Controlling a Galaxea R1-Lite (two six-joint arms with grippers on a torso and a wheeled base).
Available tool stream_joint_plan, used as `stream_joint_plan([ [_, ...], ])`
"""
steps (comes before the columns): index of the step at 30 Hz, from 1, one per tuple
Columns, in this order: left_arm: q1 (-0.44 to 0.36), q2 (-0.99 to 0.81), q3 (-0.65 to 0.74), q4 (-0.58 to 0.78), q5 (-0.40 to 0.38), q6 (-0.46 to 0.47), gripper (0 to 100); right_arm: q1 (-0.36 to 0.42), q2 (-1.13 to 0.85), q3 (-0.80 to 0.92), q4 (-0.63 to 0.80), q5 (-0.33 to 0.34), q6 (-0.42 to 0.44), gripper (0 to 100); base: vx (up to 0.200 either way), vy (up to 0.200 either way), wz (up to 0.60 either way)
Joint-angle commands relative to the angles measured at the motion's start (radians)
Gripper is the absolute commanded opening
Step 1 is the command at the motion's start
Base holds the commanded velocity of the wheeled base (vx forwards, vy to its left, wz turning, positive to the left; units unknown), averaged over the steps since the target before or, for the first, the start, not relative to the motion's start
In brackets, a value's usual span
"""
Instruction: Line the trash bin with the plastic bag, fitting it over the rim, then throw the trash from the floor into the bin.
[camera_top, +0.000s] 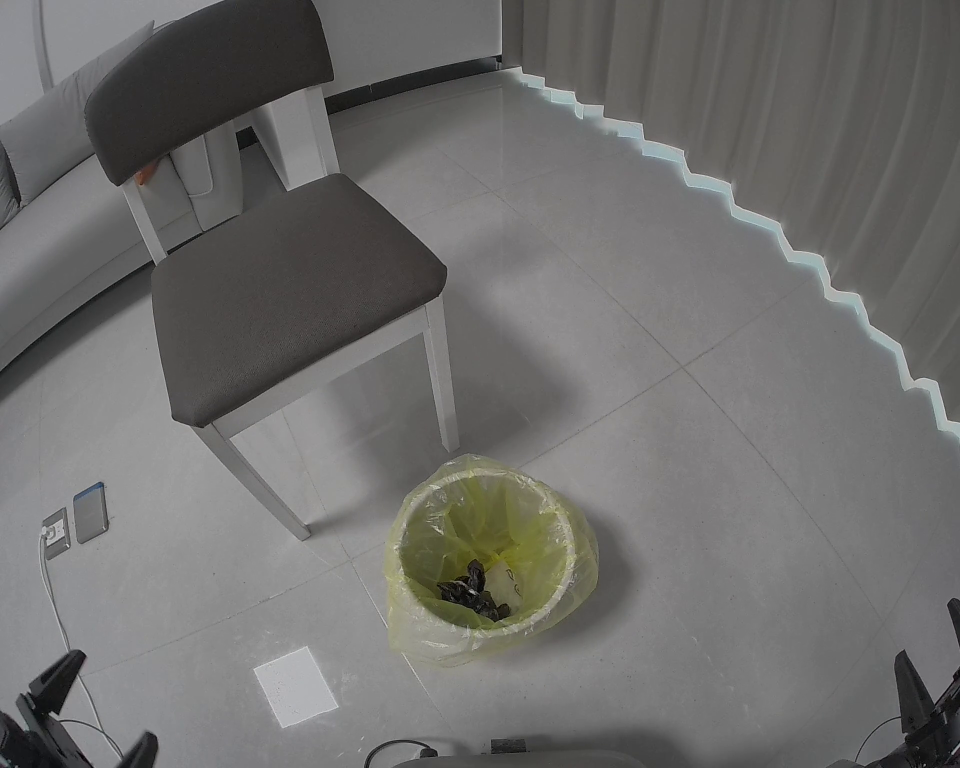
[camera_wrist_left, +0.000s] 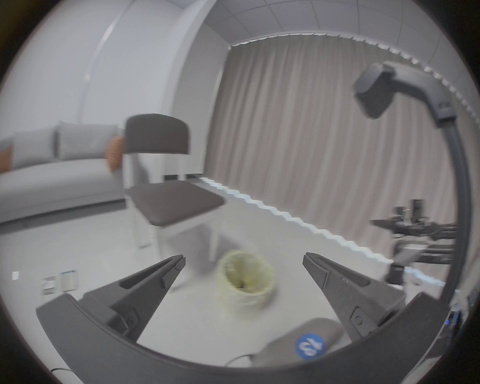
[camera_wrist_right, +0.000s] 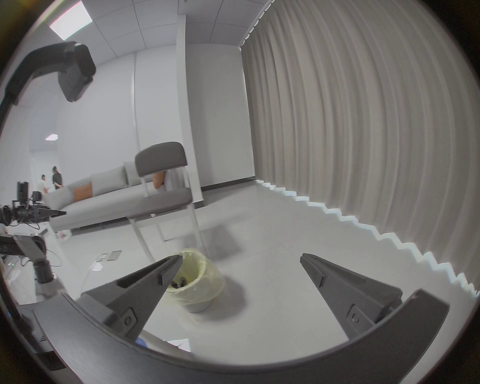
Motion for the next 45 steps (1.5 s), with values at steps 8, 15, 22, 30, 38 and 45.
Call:
stream_joint_plan([
  [8, 0.013, -0.021, 0.075, 0.01, 0.433, 0.081, 100, -0.001, -0.003, 0.018, -0.002, -0.258, -0.074, 100, 0.0, 0.0, 0.0],
  [15, 0.014, -0.021, 0.075, 0.005, 0.438, 0.081, 100, 0.001, -0.003, 0.018, 0.0, -0.191, -0.142, 100, 0.0, 0.0, 0.0],
  [22, 0.013, -0.021, 0.075, 0.005, 0.436, 0.083, 100, 0.001, -0.003, 0.018, 0.003, -0.257, -0.022, 100, 0.0, 0.0, 0.0],
  [30, 0.013, -0.021, 0.075, 0.005, 0.433, 0.085, 100, 0.005, 0.008, 0.012, 0.092, -0.139, -0.054, 100, 0.0, 0.0, 0.0],
  [38, 0.013, -0.021, 0.075, 0.005, 0.433, 0.083, 100, -0.001, -0.001, 0.015, 0.076, -0.221, -0.008, 100, 0.0, 0.0, 0.0],
  [45, 0.011, -0.021, 0.075, 0.005, 0.432, 0.083, 100, -0.001, -0.001, 0.015, 0.078, -0.211, -0.019, 100, 0.0, 0.0, 0.0],
])
